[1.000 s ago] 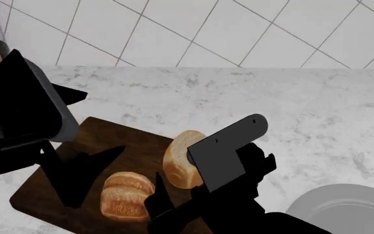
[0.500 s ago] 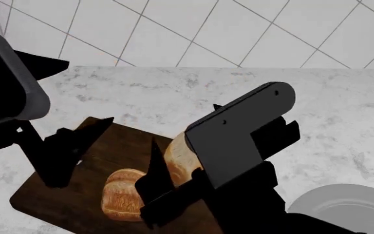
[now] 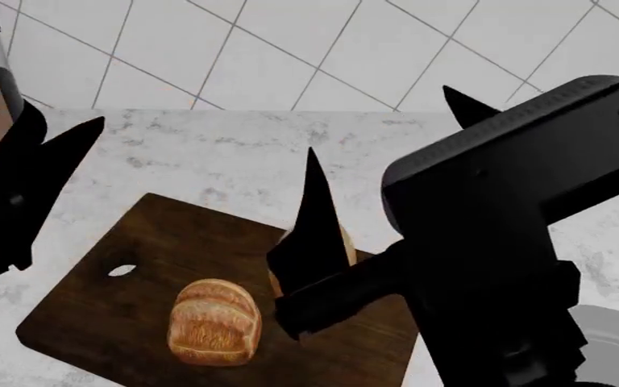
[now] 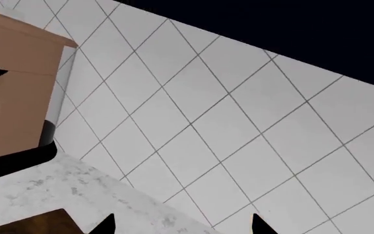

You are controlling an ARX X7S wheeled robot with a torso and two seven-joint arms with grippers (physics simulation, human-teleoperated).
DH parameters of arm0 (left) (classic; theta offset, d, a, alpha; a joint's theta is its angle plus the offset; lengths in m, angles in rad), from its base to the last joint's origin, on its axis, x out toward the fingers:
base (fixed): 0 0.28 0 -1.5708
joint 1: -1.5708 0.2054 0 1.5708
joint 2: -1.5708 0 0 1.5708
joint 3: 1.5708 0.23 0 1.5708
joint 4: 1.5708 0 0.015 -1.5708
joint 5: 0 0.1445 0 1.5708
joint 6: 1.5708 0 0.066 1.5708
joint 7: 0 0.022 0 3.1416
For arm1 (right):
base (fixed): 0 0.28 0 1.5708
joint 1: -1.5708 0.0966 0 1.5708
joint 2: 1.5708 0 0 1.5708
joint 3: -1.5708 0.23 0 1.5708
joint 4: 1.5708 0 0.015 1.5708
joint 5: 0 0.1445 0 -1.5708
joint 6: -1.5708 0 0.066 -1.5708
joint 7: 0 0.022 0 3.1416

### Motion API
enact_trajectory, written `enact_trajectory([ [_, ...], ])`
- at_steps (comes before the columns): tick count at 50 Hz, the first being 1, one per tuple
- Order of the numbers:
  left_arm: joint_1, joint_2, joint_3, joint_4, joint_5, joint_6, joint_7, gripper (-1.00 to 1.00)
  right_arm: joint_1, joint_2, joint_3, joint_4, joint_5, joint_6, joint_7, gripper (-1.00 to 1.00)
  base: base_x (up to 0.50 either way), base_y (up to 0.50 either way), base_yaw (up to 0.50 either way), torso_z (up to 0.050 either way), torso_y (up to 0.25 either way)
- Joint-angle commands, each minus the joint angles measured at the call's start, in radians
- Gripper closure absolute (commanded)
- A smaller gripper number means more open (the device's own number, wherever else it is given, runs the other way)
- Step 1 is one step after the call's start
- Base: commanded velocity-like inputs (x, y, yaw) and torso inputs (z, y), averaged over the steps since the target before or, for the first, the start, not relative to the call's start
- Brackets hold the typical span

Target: Place all breads on the cutting board.

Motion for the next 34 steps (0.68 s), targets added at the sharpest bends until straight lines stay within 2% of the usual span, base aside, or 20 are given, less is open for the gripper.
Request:
enact_trajectory([
  [1,0.026,-0.030,-0.116,0.062,-0.128,-0.025,-0.104,-1.00,0.022,0.047,0.044,-0.034,0.066,0.004,0.057,-1.00,0.00,0.00,0.00,0.000,0.000],
  [8,0.023,-0.025,-0.138,0.076,-0.182,-0.031,-0.160,-1.00,0.017,0.054,0.017,-0.027,0.097,0.025,0.029,-1.00,0.00,0.00,0.00,0.000,0.000],
  [15,0.048,-0.023,-0.140,0.093,-0.183,-0.009,-0.160,-1.00,0.014,0.070,0.002,-0.019,0.089,0.036,-0.010,-1.00,0.00,0.00,0.00,0.000,0.000],
  [23,0.097,-0.054,-0.177,0.120,-0.165,0.038,-0.128,-1.00,0.083,0.111,0.018,-0.038,0.207,0.056,0.050,-1.00,0.00,0.00,0.00,0.000,0.000],
  [34,0.113,-0.089,-0.227,0.141,-0.229,0.045,-0.168,-1.00,0.108,0.153,0.033,-0.061,0.289,0.048,0.102,-1.00,0.00,0.00,0.00,0.000,0.000],
])
